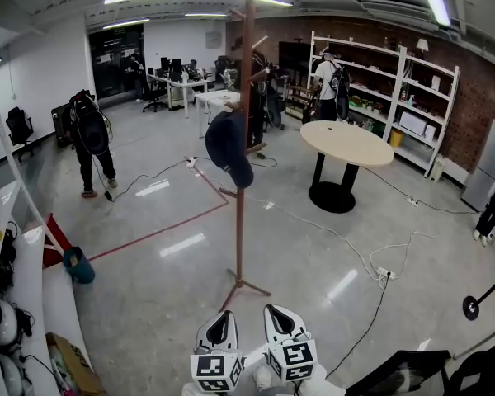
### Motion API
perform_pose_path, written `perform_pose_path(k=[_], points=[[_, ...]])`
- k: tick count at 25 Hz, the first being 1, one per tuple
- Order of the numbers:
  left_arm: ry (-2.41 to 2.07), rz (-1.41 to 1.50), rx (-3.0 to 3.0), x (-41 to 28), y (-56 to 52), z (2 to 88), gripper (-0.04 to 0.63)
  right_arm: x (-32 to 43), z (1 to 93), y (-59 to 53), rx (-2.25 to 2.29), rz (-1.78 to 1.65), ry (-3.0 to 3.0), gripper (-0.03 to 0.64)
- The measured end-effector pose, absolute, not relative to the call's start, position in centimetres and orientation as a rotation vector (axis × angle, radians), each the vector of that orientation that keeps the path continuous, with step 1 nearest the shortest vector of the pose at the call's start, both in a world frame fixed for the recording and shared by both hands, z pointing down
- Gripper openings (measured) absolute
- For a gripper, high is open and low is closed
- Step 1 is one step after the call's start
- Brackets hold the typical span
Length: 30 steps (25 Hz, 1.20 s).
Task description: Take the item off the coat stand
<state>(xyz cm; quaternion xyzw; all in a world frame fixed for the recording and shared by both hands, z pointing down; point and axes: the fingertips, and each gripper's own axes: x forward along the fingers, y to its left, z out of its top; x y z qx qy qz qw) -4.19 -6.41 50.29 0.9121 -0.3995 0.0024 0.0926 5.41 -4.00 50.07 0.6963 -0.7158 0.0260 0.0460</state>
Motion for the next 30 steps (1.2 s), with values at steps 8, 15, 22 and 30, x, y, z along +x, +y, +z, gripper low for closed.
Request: perform_pose_path(k=[8, 15, 22, 30], points=[[-1.223, 0.012, 2.703, -2.9, -10.1, 50.1, 0.000, 6.3, 49.8, -8.0, 2.096, 0.079, -2.229, 0.009], [-1.231, 0.024, 2.706, -1.0, -12.4, 49.8, 0.000, 8.4, 49.5, -10.6, 2.098, 0.082, -2.238, 0.009], [-1.220, 0.052, 2.689, 1.2, -14.3, 50.4, 0.000, 10.3, 49.7, -12.6, 2.083, 0.090, -2.254, 0.009], [-1.244, 0.066, 2.669, 3.4, -17.0, 50.8, 0.000, 12.6, 50.0, -15.9, 2.045, 0.101, -2.285, 0.009]])
